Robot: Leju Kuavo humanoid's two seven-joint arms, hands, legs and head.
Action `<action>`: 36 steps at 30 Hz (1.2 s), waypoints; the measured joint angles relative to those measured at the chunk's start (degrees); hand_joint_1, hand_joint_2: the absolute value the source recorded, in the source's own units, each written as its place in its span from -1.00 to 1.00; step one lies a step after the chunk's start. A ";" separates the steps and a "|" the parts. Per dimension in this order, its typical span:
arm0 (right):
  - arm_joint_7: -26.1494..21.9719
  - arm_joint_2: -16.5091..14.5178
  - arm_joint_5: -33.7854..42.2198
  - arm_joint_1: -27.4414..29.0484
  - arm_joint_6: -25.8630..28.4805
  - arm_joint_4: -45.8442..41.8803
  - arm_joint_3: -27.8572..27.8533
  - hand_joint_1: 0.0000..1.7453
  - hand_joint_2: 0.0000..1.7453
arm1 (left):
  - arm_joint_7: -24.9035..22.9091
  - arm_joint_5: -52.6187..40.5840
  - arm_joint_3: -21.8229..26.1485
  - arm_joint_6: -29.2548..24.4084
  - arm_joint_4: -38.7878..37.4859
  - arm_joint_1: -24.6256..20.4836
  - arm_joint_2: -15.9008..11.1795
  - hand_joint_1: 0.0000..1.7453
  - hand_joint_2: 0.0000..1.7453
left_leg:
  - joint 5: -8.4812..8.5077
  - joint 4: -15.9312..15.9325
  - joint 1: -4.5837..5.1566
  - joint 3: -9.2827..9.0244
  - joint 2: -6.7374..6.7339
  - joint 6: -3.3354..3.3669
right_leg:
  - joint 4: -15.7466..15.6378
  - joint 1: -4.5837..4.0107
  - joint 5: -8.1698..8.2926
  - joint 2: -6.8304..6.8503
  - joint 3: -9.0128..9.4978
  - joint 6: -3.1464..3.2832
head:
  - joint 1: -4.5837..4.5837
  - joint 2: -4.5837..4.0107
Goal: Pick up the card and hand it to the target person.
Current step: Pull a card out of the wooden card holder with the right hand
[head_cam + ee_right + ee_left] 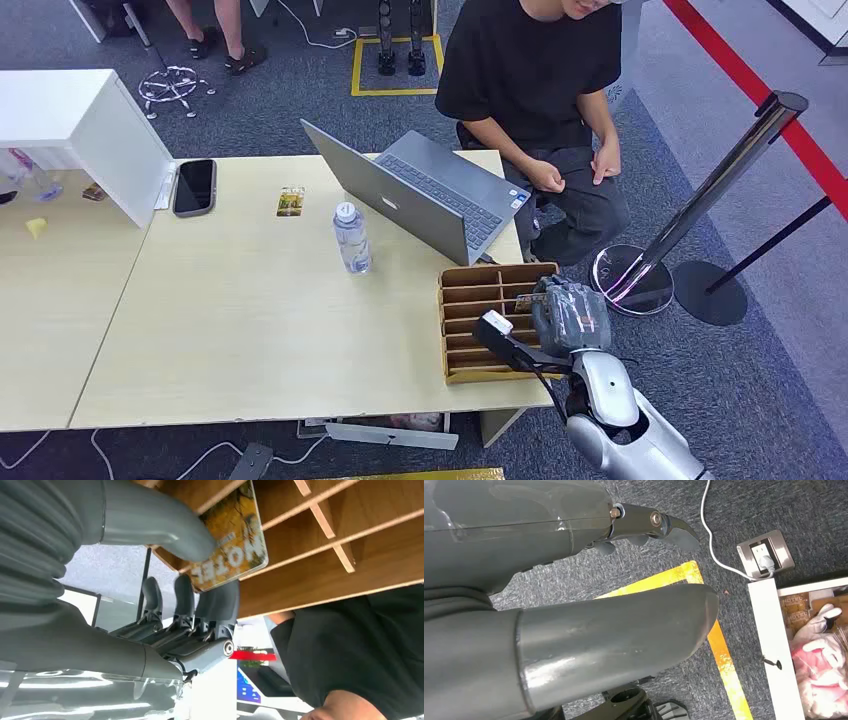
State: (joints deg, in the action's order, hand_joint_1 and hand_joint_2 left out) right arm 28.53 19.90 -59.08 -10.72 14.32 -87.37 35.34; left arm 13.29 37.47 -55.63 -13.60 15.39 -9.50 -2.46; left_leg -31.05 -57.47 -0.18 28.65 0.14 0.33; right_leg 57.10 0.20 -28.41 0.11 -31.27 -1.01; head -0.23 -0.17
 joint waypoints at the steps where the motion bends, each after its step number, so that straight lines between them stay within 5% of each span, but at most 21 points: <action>1: -0.01 -0.03 0.08 0.00 0.01 0.04 0.00 0.53 1.00 | 0.00 0.00 0.00 0.00 0.00 0.00 0.00 -1.00 -1.00 | 0.00 0.00 0.00 0.00 0.00 0.00 | 0.00 0.00 0.00 0.00 0.00 0.00 | 0.00 0.00; 24: 0.01 -0.32 2.23 0.01 1.89 0.32 -0.25 0.56 1.00 | 0.09 -0.01 0.02 -0.07 -0.01 0.06 0.00 -1.00 -1.00 | 0.00 0.00 0.00 -0.06 -0.01 0.00 | 0.00 0.00 0.01 -0.01 0.04 0.00 | 0.00 0.00; 36: 3.27 3.14 -1.54 -0.05 -1.23 -9.66 -3.48 0.51 1.00 | 0.77 0.09 0.04 0.02 -0.02 0.26 -0.01 -1.00 -1.00 | 0.00 -0.01 0.02 -0.03 0.00 0.00 | 0.00 0.01 0.01 0.00 0.03 -0.01 | 0.00 0.00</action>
State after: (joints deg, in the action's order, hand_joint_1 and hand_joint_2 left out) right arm 31.80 23.04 -60.62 -10.77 13.08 -97.03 31.86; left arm 14.05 37.56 -55.58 -13.57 15.37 -9.24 -2.47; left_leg -31.05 -57.48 -0.16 28.61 0.14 0.33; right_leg 57.10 0.21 -28.40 0.11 -31.24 -1.01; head -0.23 -0.17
